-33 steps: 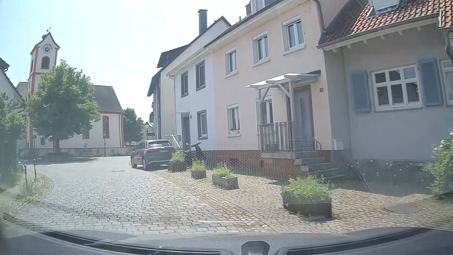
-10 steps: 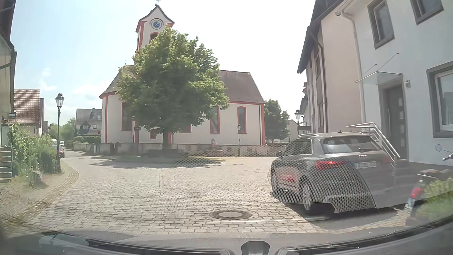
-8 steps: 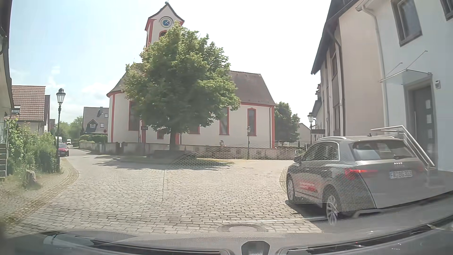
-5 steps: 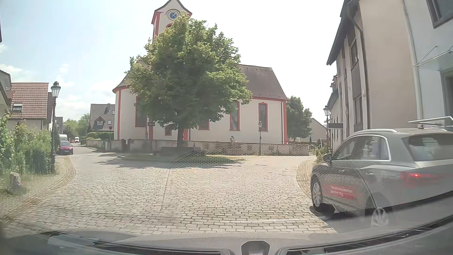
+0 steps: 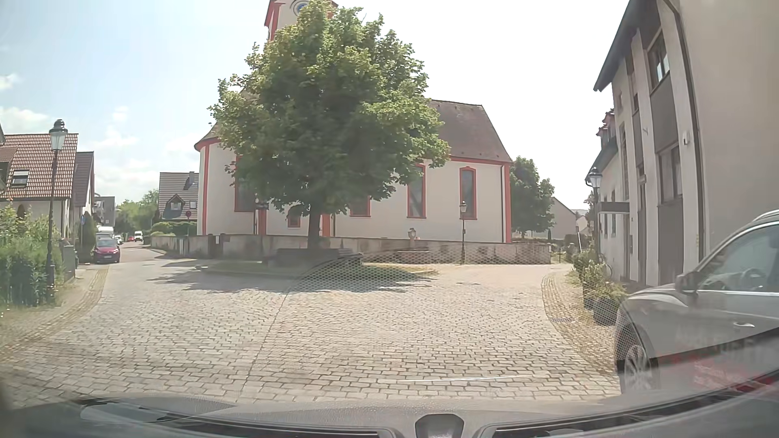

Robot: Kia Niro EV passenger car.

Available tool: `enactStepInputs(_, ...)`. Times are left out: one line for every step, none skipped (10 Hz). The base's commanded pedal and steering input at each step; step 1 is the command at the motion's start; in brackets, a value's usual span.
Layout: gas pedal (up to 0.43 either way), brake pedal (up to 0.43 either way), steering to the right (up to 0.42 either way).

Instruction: Follow the waypoints while adhering to traffic rules and regulations

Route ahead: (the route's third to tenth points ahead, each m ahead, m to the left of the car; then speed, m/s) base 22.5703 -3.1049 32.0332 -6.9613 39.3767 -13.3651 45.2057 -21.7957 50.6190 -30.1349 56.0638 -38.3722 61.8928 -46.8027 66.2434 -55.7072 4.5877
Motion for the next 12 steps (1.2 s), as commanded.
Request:
enactStepInputs(0.067,0.000,0.036)
enactStepInputs(0.067,0.000,0.059)
enactStepInputs(0.067,0.000,0.079)
enactStepInputs(0.067,0.000,0.092)
enactStepInputs(0.067,0.000,0.109)
enactStepInputs(0.067,0.000,0.122)
enactStepInputs(0.067,0.000,0.133)
enactStepInputs(0.067,0.000,0.141)
enactStepInputs(0.067,0.000,0.144)
enactStepInputs(0.067,0.000,0.146)
enactStepInputs(0.067,0.000,0.148)
enactStepInputs(0.067,0.000,0.148)
